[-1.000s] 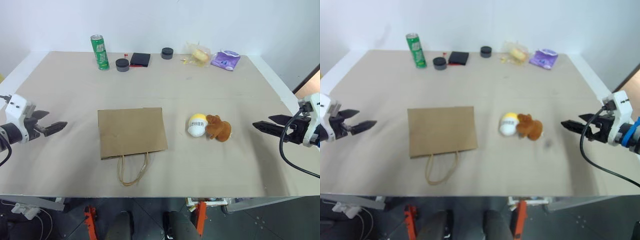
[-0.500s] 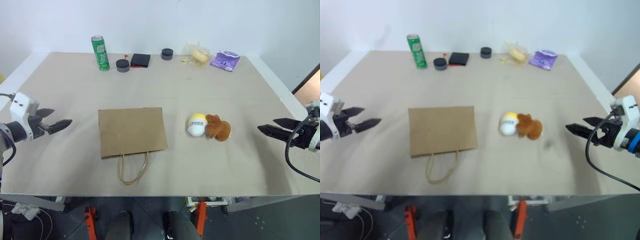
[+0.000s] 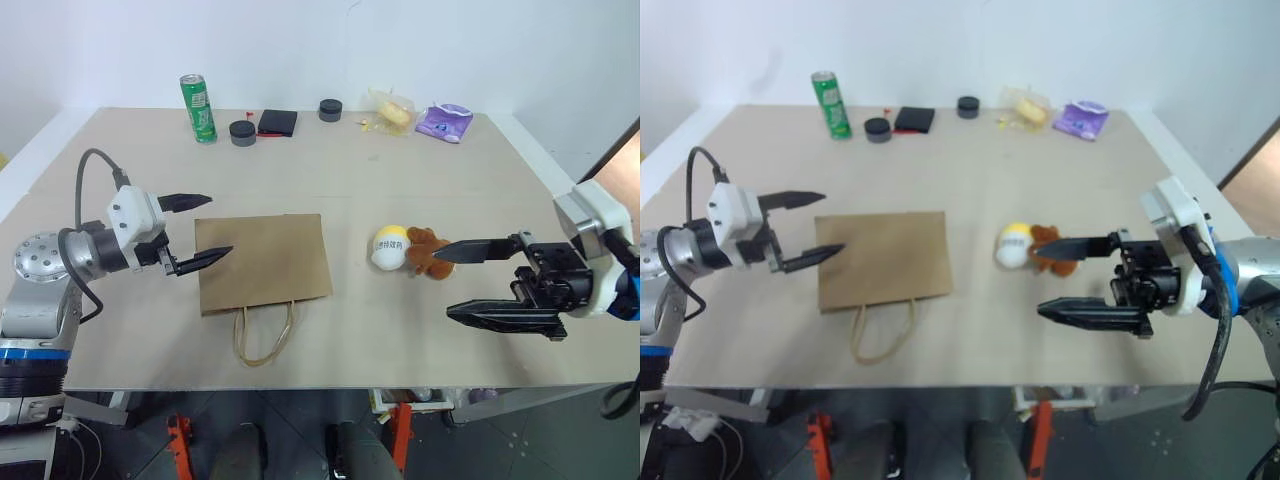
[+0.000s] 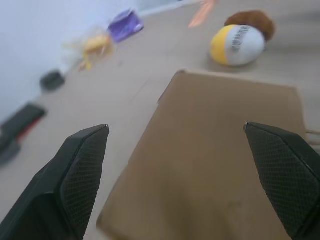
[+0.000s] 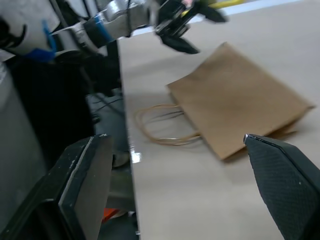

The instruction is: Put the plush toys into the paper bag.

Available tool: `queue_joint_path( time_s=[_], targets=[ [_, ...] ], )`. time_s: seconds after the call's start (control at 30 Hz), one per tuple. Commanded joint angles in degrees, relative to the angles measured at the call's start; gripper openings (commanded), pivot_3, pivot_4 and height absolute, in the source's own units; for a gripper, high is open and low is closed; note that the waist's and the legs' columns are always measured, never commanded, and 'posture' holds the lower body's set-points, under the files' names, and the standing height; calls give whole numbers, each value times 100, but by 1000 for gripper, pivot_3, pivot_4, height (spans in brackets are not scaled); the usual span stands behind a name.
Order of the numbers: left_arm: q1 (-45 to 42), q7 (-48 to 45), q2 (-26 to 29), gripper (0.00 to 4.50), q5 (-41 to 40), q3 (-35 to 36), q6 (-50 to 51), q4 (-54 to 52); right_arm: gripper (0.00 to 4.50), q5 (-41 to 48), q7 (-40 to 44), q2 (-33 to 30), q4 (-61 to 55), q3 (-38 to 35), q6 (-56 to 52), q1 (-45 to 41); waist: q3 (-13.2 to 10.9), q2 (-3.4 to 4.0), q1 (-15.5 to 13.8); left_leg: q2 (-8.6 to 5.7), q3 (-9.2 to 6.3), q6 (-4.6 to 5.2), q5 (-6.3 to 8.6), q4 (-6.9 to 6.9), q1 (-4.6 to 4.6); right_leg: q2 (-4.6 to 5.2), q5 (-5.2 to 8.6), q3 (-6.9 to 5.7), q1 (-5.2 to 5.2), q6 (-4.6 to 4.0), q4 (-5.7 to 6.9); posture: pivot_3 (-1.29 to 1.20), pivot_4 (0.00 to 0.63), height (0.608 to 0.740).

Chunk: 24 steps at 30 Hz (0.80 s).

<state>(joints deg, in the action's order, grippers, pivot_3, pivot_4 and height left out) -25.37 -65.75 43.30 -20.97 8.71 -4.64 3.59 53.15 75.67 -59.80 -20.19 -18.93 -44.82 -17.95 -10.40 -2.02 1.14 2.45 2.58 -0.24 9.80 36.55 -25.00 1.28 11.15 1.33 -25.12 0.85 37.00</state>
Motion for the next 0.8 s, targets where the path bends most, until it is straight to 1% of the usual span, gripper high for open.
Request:
queue_joint_path(
  time_s=[0.03, 0.13, 0.23, 0.3, 0.37, 0.53, 0.8],
  targets=[
    [86, -311, -100, 4468, 366, -49, -1869, 25, 4500, -253, -42, 52, -149, 76, 338, 118, 0, 0, -9, 0, 1, 0, 0, -1, -1, 1, 1, 0, 0, 0, -1, 0, 150, 740],
    [293, -670, -202, 4468, 340, -104, -3132, 232, 4500, -451, -96, 134, -228, 151, 563, 299, 0, 1, -13, 0, 4, 0, 0, -2, -2, 2, 1, 1, -1, 0, -1, 0, 150, 740],
    [446, -1188, -192, 4468, 91, -288, -4289, 607, 4500, -601, -337, 293, -265, 230, 736, 324, 0, 1, -9, 8, 21, 0, 1, -2, 1, -1, -2, 9, -6, -3, 0, 0, 150, 740],
    [483, -1514, -134, 4468, -25, -512, -4920, 868, 4500, -629, -468, 371, -314, 209, 782, 351, 1, 1, -13, 15, 29, 0, 0, 0, 3, -5, -8, 10, -6, -8, 0, 0, 150, 740],
    [435, -1701, -98, 4468, -65, -727, -5329, 1117, 4500, -602, -557, 396, -364, 167, 773, 395, 1, 1, -13, 22, 40, 1, 0, 0, 3, -3, -9, 7, -4, -6, 0, 0, 150, 740],
    [229, -1850, -35, 4468, -149, -1080, -5854, 1551, 4500, -492, -725, 393, -494, 117, 713, 453, 1, 1, -13, 23, 45, 3, -1, 5, 2, 1, -11, 8, -3, -3, 0, 0, 150, 740],
    [38, -1482, -185, 4468, 204, -1514, -6274, 1794, 4500, -292, -1000, 399, -633, 55, 634, 427, 1, 2, -13, 25, 45, 3, -1, 4, 0, -1, -10, 7, -4, -2, 0, 0, 150, 740]
  ],
)
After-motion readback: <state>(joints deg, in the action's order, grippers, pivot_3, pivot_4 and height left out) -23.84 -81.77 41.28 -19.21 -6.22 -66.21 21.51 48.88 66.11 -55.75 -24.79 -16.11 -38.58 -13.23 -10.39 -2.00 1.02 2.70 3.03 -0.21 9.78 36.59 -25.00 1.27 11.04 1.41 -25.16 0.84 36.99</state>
